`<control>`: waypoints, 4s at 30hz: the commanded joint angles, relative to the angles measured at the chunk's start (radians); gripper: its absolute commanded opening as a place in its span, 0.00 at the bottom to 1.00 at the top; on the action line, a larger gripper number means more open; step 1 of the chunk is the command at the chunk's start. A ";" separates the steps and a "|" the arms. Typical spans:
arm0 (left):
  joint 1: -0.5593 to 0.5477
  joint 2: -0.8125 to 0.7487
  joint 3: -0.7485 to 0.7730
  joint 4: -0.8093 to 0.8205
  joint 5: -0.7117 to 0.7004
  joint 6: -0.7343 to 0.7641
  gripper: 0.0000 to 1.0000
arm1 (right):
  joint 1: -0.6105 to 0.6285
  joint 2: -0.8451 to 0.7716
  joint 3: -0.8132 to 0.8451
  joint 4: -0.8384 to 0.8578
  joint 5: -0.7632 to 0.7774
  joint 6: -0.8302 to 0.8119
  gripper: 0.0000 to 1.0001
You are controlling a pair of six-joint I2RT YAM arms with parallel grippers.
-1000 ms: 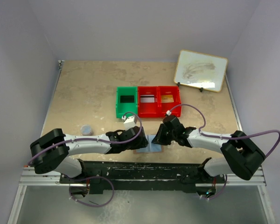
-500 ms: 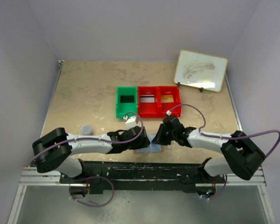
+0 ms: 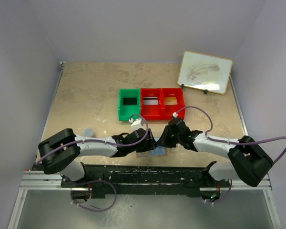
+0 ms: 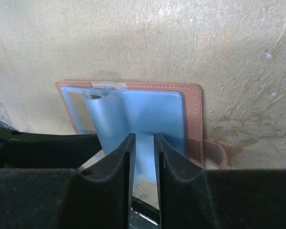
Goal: Take the credit cards out of the card holder
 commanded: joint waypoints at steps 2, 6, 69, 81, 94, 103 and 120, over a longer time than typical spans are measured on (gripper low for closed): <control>-0.001 0.047 -0.018 0.072 0.042 -0.020 0.60 | 0.013 -0.043 -0.058 0.044 -0.056 0.044 0.30; -0.001 0.029 -0.040 0.079 0.028 -0.034 0.59 | 0.013 -0.075 -0.113 0.182 -0.127 0.063 0.39; -0.001 -0.013 -0.078 0.043 -0.029 -0.071 0.61 | -0.016 0.005 -0.269 0.348 -0.102 0.203 0.24; -0.002 0.031 -0.030 0.183 0.081 -0.013 0.61 | -0.016 -0.071 -0.238 0.239 -0.077 0.189 0.26; -0.002 0.147 0.077 0.209 0.155 0.038 0.60 | -0.054 -0.558 -0.207 -0.357 0.251 0.284 0.37; -0.020 0.166 0.088 0.202 0.147 0.026 0.59 | -0.055 -0.722 -0.157 -0.464 0.347 0.280 0.44; 0.057 -0.373 0.023 -0.461 -0.361 -0.028 0.73 | -0.047 -0.621 -0.197 0.171 -0.093 0.069 0.47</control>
